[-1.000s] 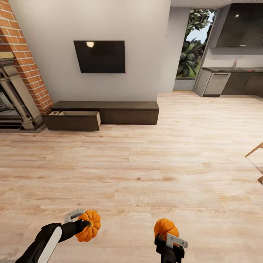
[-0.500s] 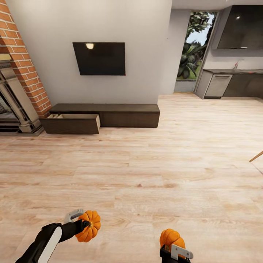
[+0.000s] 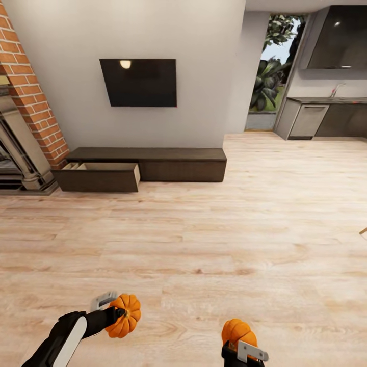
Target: Place each of the two pumpkins and all three candles from the living room inside a cabinet in the living room (use any cabinet), then make sure every cabinet is closed, and position the cauldron so it is next to a table in the living room.
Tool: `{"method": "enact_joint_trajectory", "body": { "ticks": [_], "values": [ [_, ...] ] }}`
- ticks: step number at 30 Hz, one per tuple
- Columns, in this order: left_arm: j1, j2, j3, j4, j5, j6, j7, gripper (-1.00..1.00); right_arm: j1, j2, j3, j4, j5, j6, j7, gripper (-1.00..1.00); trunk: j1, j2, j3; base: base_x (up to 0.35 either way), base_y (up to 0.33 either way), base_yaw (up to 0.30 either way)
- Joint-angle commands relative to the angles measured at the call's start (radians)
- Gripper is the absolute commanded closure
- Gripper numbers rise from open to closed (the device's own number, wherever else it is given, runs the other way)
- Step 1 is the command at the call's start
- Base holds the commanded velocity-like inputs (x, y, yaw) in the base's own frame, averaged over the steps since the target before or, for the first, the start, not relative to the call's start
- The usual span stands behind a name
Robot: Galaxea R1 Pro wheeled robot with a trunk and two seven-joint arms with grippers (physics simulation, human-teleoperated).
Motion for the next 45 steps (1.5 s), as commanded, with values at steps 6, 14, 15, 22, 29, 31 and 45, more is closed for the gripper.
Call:
{"method": "enact_joint_trajectory", "body": {
  "ticks": [6, 14, 15, 22, 29, 31, 45],
  "values": [
    [0.0, -0.002, -0.001, 0.0, 0.002, 0.0, 0.0, 1.0, 0.0, 0.002, 0.001, 0.0, 0.002, -0.001, 0.0, 1.0, 0.0, 0.0, 0.008, 0.295, 0.157, 0.017],
    [0.0, -0.006, -0.001, 0.0, 0.001, -0.001, 0.0, 1.0, 0.0, 0.003, 0.001, 0.0, 0.002, 0.0, 0.001, 1.0, 0.0, 0.0, 0.017, 0.324, 0.026, 0.055],
    [0.0, -0.007, -0.001, 0.0, 0.001, -0.001, 0.0, 1.0, 0.0, 0.003, 0.0, 0.001, 0.002, 0.0, 0.001, 1.0, 0.0, 0.0, 0.017, 0.329, 0.001, 0.011],
    [0.0, -0.009, -0.001, 0.0, 0.001, -0.001, 0.0, 1.0, 0.0, 0.003, 0.0, 0.001, 0.002, -0.001, 0.001, 1.0, 0.0, 0.0, 0.018, 0.33, 0.0, 0.003],
    [0.0, -0.009, -0.001, 0.0, 0.001, -0.001, 0.0, 1.0, 0.0, 0.003, 0.002, 0.001, 0.003, -0.013, 0.001, 1.0, 0.0, 0.0, 0.018, 0.33, 0.0, 0.0],
    [0.0, -0.009, -0.001, 0.0, 0.001, -0.001, 0.0, 1.0, 0.0, 0.003, 0.003, 0.001, 0.003, -0.022, 0.001, 1.0, 0.0, 0.0, 0.018, 0.33, 0.0, 0.014],
    [0.0, -0.009, -0.001, 0.001, 0.001, -0.006, -0.001, 1.0, 0.0, 0.003, 0.004, 0.002, 0.004, -0.031, 0.001, 1.0, 0.0, 0.0, 0.036, 0.321, 0.062, 0.141]
  ]
}}
